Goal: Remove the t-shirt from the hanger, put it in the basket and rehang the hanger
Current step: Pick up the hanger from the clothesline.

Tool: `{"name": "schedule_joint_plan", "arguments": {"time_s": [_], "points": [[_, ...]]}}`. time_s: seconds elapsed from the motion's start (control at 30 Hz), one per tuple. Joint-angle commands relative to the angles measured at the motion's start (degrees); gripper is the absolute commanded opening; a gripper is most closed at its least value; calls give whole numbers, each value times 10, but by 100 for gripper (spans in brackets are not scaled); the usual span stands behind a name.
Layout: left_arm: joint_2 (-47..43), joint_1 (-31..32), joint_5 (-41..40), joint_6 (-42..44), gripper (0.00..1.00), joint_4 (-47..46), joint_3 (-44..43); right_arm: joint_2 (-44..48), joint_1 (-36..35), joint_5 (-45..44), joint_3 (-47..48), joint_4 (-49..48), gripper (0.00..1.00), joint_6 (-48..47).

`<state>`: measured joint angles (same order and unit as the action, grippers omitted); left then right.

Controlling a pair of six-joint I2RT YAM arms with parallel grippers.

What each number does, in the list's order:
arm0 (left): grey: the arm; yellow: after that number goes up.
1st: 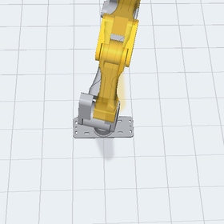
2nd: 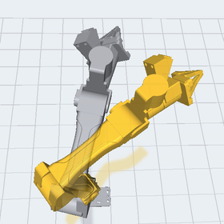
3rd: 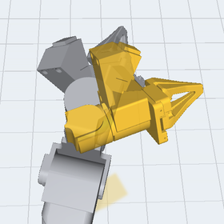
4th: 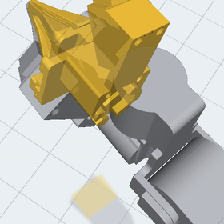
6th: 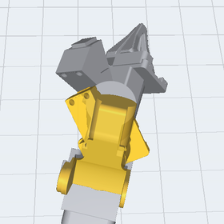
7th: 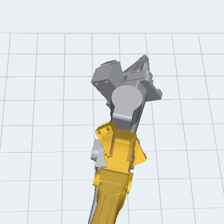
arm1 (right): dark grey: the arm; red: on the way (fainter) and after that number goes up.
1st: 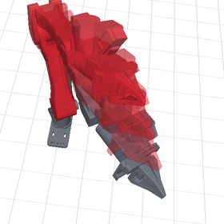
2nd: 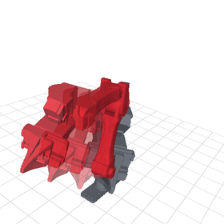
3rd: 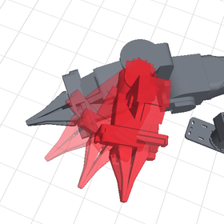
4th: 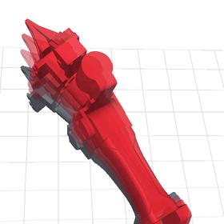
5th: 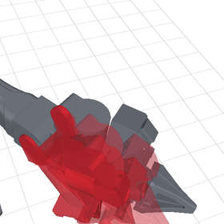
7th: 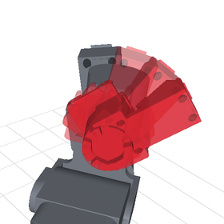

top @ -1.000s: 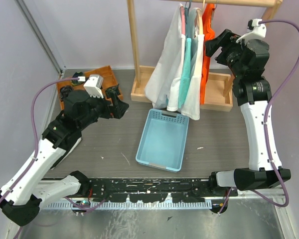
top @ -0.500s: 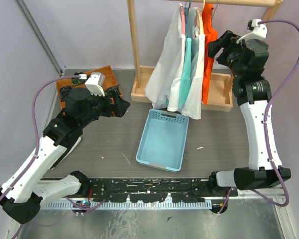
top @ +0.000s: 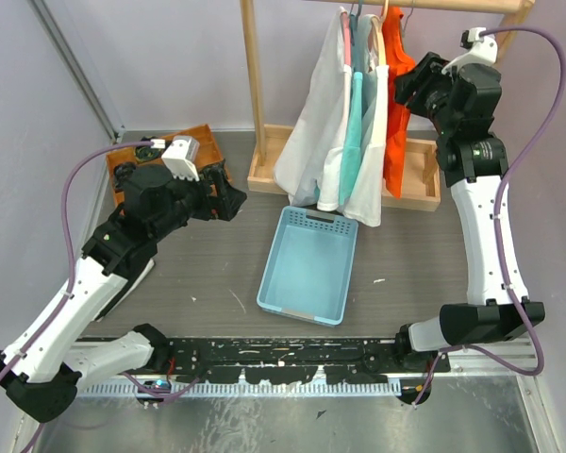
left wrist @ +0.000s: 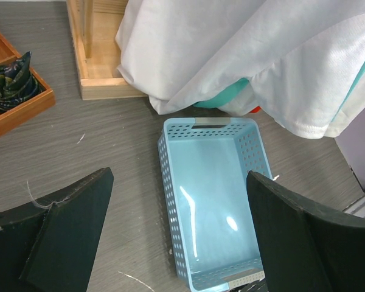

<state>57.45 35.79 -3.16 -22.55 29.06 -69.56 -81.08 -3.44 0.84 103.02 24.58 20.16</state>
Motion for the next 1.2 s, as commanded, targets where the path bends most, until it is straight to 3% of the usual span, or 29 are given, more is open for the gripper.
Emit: {"name": "schedule_joint_plan", "arguments": {"time_s": [0.0,0.13,0.8,1.17], "points": [[-1,3,-1,5,98,-12,-16,0,0,7,30,-16,57,-10],[-4,3,0,5,98,-12,-15,-1,0,4,33,-17,53,-16],[-10,8,14,-2,98,-20,-5,11,0,-3,18,-65,1,-32],[-20,8,14,-2,98,-21,-1,48,0,-37,-17,-124,1,-55]]}}
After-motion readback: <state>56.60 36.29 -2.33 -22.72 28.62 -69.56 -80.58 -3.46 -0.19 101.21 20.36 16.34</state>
